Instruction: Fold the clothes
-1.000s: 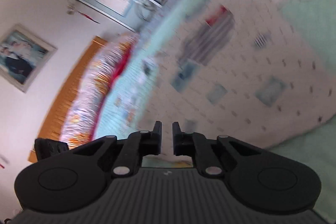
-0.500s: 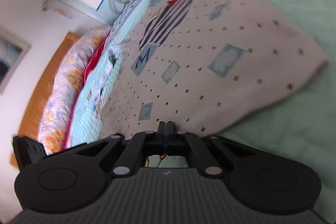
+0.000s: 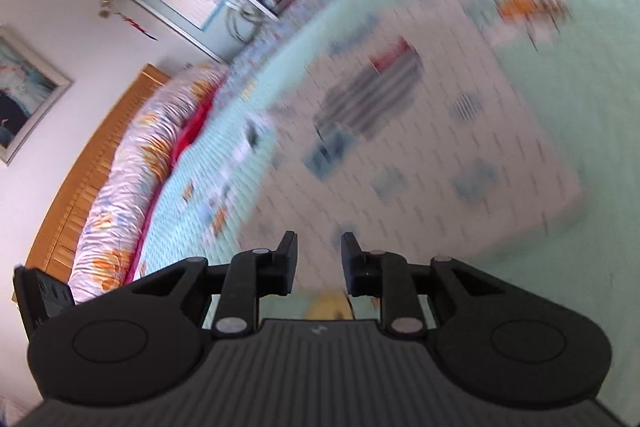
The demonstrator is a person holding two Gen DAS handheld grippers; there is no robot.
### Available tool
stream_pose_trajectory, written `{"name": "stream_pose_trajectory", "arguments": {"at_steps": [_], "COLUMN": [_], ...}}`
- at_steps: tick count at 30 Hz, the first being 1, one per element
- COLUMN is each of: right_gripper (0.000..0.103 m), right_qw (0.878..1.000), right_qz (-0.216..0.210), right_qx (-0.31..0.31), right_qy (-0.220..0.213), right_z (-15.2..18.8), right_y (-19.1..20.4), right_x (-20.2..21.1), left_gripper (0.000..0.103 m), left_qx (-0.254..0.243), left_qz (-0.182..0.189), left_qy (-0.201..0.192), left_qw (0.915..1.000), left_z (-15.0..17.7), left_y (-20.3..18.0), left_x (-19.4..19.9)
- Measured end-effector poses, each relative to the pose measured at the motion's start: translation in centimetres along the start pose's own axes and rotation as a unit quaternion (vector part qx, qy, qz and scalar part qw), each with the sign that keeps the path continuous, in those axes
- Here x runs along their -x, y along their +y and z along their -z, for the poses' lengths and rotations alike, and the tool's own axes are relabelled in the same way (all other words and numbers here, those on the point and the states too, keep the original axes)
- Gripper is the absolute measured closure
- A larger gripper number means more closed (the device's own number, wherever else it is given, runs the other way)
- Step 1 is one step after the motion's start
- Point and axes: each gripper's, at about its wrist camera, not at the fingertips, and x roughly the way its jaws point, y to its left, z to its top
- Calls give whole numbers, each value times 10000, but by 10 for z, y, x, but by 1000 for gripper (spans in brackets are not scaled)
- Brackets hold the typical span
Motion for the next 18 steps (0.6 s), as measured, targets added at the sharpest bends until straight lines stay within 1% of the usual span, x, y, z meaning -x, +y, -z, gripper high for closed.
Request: {"name": "stream_pose_trajectory", "arguments": {"at_steps": [1, 3, 5, 6, 7, 9, 11, 12, 14, 16, 17, 18], "right_gripper": [70, 62, 62, 62, 62, 62, 65, 70, 74, 74, 74, 74], "right_qw": [9998, 9973, 9894, 9843, 9801, 9740, 9722, 9710, 9711, 9748, 9755, 9749], "right_qz": [-15, 52, 192, 251, 270, 273, 337, 393, 401, 293, 318, 367], "right_qx": [192, 689, 1406, 1725, 1963, 2245, 2263, 2269, 2219, 2122, 2124, 2166], "right_qy": [-80, -250, -311, -266, -147, 158, 495, 640, 777, 617, 475, 353], "right_z": [-15, -46, -78, -93, -108, -135, -157, -166, -178, -183, -187, -191], "right_y": [6, 18, 25, 26, 24, 14, -4, -13, -30, -41, -46, -49], "right_x": [-2, -12, -40, -58, -81, -129, -178, -199, -227, -233, -231, -230], "left_gripper": [67, 65, 64, 64, 64, 64, 66, 66, 66, 66, 65, 65], "left_qx": [-76, -280, -483, -558, -592, -658, -531, -468, -344, -403, -436, -592], "left_qz": [70, 212, 262, 238, 297, 415, 428, 434, 448, 495, 516, 461], "left_qy": [-52, -154, -149, -78, 2, 162, 253, 298, 386, 327, 300, 340], "left_qw": [9999, 9993, 9984, 9981, 9978, 9968, 9973, 9975, 9977, 9974, 9973, 9966], "left_z": [-11, -35, -62, -78, -92, -118, -135, -143, -159, -169, -174, -182], "left_y": [1, 3, 8, 12, 17, 26, 34, 38, 46, 45, 44, 40], "left_x": [-1, -9, -31, -51, -72, -115, -146, -161, -191, -198, -202, -209]}}
